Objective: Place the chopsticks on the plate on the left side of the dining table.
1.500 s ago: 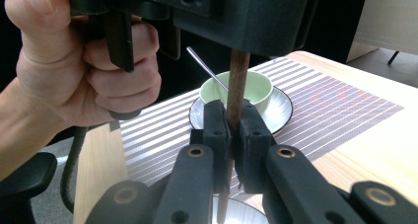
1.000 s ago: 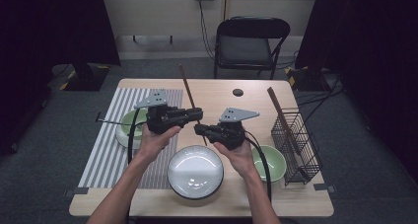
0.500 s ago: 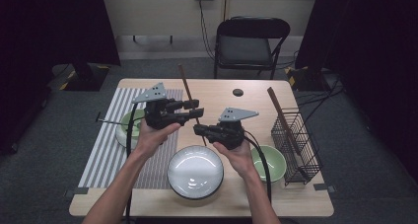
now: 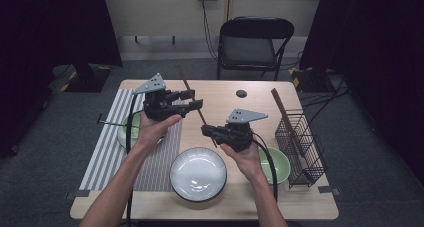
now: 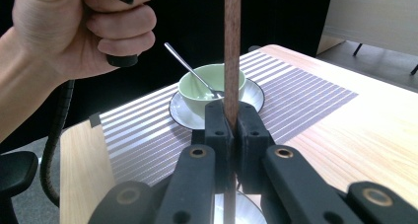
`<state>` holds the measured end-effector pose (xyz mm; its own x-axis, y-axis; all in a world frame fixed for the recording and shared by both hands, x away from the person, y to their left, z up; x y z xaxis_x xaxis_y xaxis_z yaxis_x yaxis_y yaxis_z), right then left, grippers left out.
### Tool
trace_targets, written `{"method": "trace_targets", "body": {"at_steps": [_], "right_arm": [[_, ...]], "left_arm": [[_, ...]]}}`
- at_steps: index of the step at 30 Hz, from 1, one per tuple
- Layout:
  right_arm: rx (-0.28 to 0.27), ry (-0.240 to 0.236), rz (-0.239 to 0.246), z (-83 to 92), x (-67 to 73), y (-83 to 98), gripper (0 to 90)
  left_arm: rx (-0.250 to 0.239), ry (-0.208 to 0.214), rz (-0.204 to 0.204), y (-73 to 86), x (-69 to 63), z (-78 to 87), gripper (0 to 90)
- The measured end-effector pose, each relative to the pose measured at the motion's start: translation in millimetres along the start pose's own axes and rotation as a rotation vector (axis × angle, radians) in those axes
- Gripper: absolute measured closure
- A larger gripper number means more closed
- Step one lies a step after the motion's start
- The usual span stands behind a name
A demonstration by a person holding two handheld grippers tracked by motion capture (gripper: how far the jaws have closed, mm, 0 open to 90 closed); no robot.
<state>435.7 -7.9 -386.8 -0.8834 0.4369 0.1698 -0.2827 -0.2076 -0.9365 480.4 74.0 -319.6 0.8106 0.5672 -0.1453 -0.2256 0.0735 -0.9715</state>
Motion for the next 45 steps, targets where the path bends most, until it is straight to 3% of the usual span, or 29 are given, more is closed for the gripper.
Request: {"method": "trace_targets", "body": {"at_steps": [10,15,18,21,24,27,40,45], "right_arm": [[-0.003,0.019,0.005,12.2,2.4,-1.4,85.8],[0.007,0.027,0.007,20.1,3.8,-4.1,85.4],[0.019,0.029,0.011,24.5,3.5,-3.6,85.3],[0.018,0.036,0.013,30.6,1.8,-3.3,85.3],[0.011,0.033,0.012,34.4,2.0,-1.0,85.5],[0.013,0.024,0.009,34.2,3.4,2.6,85.6],[0.030,0.028,0.027,49.9,1.5,8.2,85.7],[0.024,0.037,0.022,51.1,-1.0,7.8,85.7]], "left_arm": [[0.011,-0.013,-0.006,3.8,1.8,1.1,42.9],[0.025,-0.041,-0.029,8.8,6.4,-0.2,38.7],[0.026,-0.034,-0.005,12.9,7.3,-2.0,38.1],[0.049,-0.046,-0.014,18.9,11.8,-3.2,35.7],[0.058,-0.033,0.013,24.4,12.8,-3.4,33.1],[0.060,-0.039,0.004,27.0,15.0,-1.5,30.4],[-0.014,-0.108,0.039,3.5,44.1,21.6,27.6],[0.011,-0.127,0.029,9.3,51.1,20.8,28.0]]}}
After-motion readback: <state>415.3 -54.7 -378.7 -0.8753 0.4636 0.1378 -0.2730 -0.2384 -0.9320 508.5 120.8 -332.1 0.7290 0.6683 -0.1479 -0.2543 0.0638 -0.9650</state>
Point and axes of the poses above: each handheld gripper's, and its own axes: z roughly backward along the jaws, y roughly out of its underside, x roughly to its left, the point moved 10 cm from there along -z, roughly forward along the jaws, and after that the axes turned 5 degrees about -y, right-handed, at the moved point
